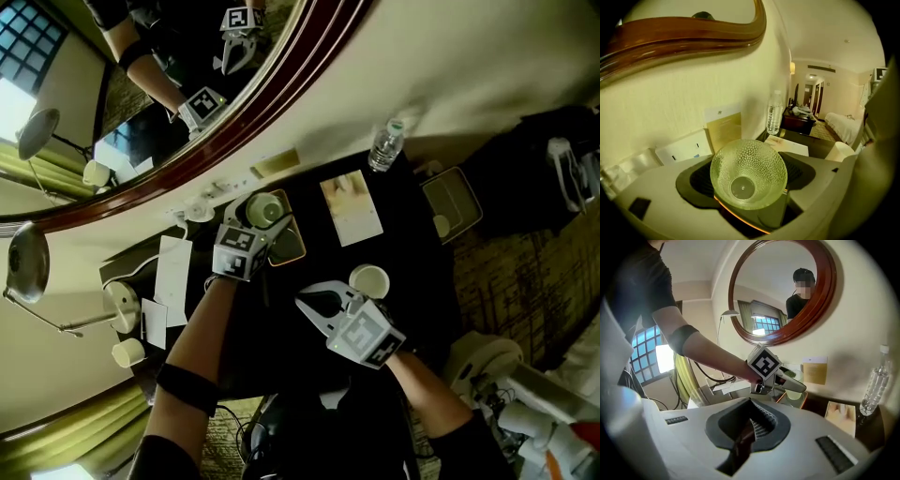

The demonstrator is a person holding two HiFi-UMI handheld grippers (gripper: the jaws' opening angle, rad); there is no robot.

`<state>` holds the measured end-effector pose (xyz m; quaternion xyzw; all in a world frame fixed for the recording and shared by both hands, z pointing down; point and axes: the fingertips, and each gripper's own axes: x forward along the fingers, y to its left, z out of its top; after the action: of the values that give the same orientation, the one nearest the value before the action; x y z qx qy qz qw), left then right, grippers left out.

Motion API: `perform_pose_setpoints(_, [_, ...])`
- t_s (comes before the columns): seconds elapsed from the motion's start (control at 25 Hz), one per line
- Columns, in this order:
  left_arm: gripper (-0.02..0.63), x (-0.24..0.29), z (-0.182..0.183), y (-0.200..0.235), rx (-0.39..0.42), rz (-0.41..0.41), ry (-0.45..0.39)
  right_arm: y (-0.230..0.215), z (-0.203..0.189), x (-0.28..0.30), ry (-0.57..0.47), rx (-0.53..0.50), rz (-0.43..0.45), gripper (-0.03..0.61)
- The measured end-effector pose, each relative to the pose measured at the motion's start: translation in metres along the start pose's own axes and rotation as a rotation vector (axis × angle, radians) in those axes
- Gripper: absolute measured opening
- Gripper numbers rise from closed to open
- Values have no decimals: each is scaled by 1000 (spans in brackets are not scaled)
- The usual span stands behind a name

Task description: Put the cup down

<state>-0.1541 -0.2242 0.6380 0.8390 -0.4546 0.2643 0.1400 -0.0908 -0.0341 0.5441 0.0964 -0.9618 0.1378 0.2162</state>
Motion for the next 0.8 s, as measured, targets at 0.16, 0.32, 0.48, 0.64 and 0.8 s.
perform_pose_setpoints(0.16, [396, 7, 1, 1, 2, 1, -18, -1, -7, 0, 3, 12, 2, 15])
perform_pose_setpoints(0.32, [396, 13, -5, 6, -9, 17, -8, -4, -9, -8, 4, 28, -3, 15])
perform_pose_setpoints(0.48, [396, 15, -6, 5, -20, 27, -9, -12, -9, -18, -31, 38, -34, 15])
perform_pose_setpoints(0.64, [396, 15, -6, 7, -27, 41, 6, -15, -15, -25, -3, 60, -49, 15])
perform_pose_setpoints(0.8, [400, 16, -6, 9, -16, 51, -1, -13, -17, -26, -19, 55, -49, 15])
